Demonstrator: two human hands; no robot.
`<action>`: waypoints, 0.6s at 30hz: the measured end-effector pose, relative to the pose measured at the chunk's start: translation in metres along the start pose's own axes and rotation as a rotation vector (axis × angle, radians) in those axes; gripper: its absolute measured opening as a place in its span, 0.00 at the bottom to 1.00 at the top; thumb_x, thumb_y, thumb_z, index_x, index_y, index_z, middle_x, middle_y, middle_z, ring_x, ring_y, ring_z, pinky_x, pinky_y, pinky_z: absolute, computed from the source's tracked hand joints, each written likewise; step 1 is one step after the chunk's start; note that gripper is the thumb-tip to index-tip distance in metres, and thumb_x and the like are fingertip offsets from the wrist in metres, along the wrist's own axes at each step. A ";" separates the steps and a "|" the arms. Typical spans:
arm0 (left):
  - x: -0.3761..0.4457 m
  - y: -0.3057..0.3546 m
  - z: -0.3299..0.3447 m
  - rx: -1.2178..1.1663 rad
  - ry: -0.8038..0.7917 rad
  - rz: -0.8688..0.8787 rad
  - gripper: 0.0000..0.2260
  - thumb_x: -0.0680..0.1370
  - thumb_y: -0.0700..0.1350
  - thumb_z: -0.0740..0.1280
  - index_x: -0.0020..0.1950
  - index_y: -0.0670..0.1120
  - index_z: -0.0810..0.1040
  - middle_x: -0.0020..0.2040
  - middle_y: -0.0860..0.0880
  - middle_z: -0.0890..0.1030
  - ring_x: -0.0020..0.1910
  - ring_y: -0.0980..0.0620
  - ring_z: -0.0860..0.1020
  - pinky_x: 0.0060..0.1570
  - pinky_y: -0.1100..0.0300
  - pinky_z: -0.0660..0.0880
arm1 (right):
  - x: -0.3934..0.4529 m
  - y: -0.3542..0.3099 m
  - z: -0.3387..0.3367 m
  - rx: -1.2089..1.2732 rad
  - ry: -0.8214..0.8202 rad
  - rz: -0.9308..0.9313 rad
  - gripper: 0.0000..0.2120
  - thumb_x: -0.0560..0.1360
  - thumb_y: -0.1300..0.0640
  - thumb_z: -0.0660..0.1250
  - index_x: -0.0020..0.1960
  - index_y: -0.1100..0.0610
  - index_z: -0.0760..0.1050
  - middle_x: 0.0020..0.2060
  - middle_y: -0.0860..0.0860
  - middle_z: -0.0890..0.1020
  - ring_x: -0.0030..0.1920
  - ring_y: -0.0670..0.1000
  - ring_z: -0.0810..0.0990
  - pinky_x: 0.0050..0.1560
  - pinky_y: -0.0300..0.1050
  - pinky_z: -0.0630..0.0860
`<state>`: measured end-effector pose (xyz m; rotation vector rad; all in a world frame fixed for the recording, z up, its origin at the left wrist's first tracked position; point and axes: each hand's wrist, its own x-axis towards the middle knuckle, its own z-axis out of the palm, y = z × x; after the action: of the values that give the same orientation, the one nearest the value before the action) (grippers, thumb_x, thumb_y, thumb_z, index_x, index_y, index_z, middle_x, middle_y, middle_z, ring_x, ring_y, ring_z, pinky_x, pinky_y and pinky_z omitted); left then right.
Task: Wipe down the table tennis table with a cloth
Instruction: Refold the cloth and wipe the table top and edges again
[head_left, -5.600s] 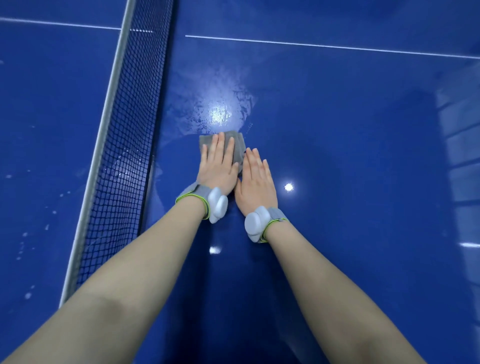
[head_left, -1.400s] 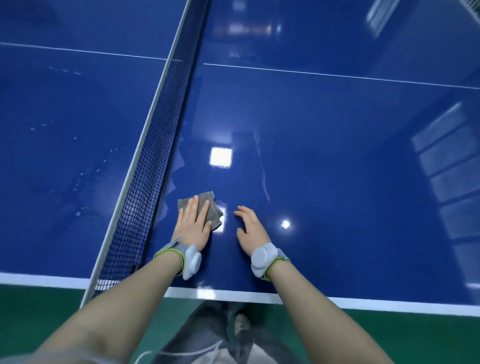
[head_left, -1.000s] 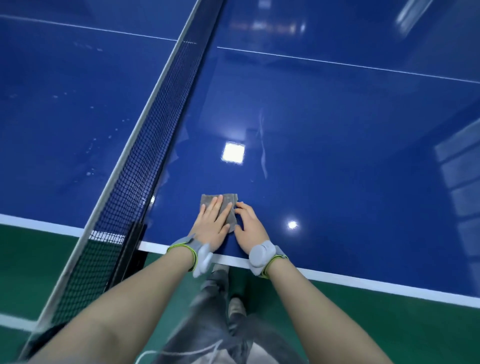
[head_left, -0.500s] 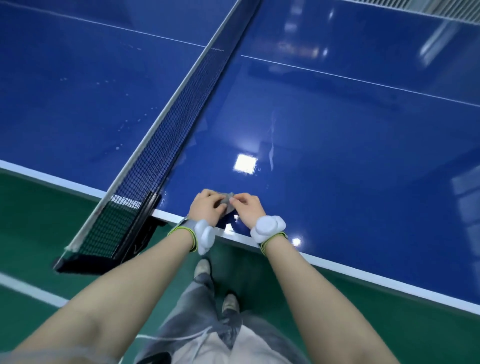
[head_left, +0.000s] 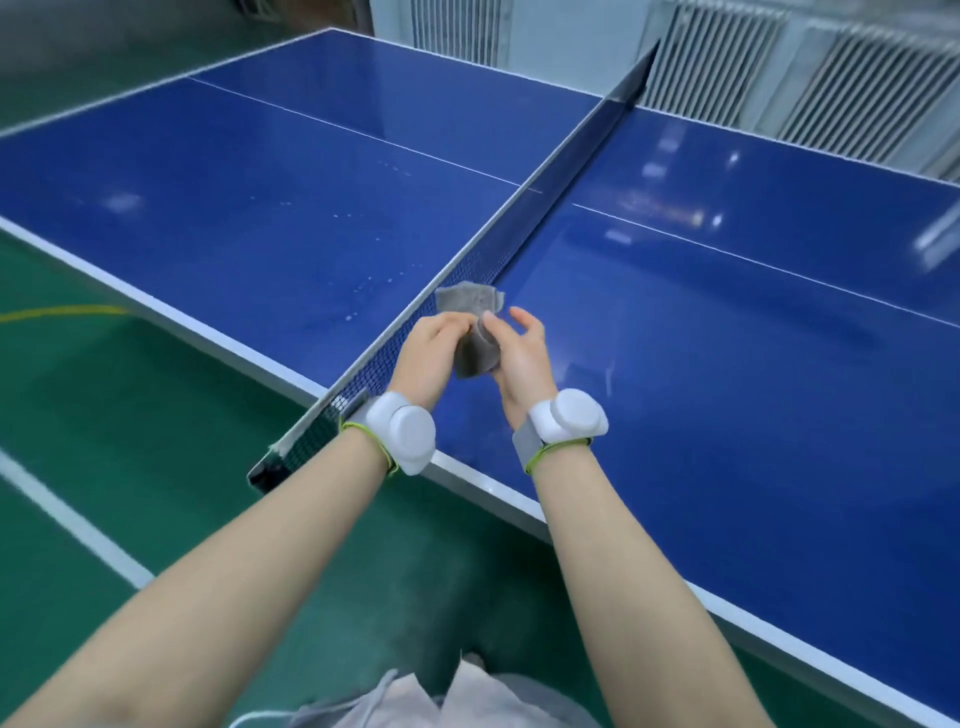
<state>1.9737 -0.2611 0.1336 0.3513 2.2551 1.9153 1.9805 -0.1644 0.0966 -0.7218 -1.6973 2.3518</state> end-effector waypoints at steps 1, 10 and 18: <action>-0.001 0.000 -0.013 -0.035 0.046 -0.017 0.09 0.79 0.38 0.59 0.45 0.46 0.78 0.41 0.55 0.76 0.43 0.63 0.73 0.49 0.66 0.69 | -0.006 -0.002 0.013 0.008 -0.042 -0.020 0.21 0.77 0.59 0.65 0.68 0.57 0.64 0.59 0.58 0.77 0.54 0.52 0.76 0.59 0.51 0.72; -0.031 -0.005 -0.135 -0.094 0.347 -0.105 0.13 0.75 0.47 0.68 0.52 0.43 0.67 0.44 0.47 0.72 0.38 0.53 0.73 0.27 0.72 0.69 | -0.060 0.016 0.131 0.068 -0.411 -0.028 0.11 0.78 0.68 0.56 0.53 0.63 0.77 0.50 0.59 0.80 0.50 0.50 0.78 0.42 0.41 0.77; -0.072 -0.025 -0.251 0.023 0.370 -0.060 0.08 0.75 0.42 0.68 0.40 0.47 0.69 0.37 0.50 0.73 0.37 0.55 0.73 0.32 0.74 0.68 | -0.107 0.053 0.229 -0.053 -0.481 0.000 0.06 0.78 0.57 0.64 0.52 0.58 0.74 0.48 0.54 0.79 0.46 0.46 0.79 0.40 0.40 0.77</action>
<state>1.9721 -0.5227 0.1487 -0.0774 2.4747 2.0657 1.9756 -0.4198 0.1345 -0.1601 -1.9317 2.6410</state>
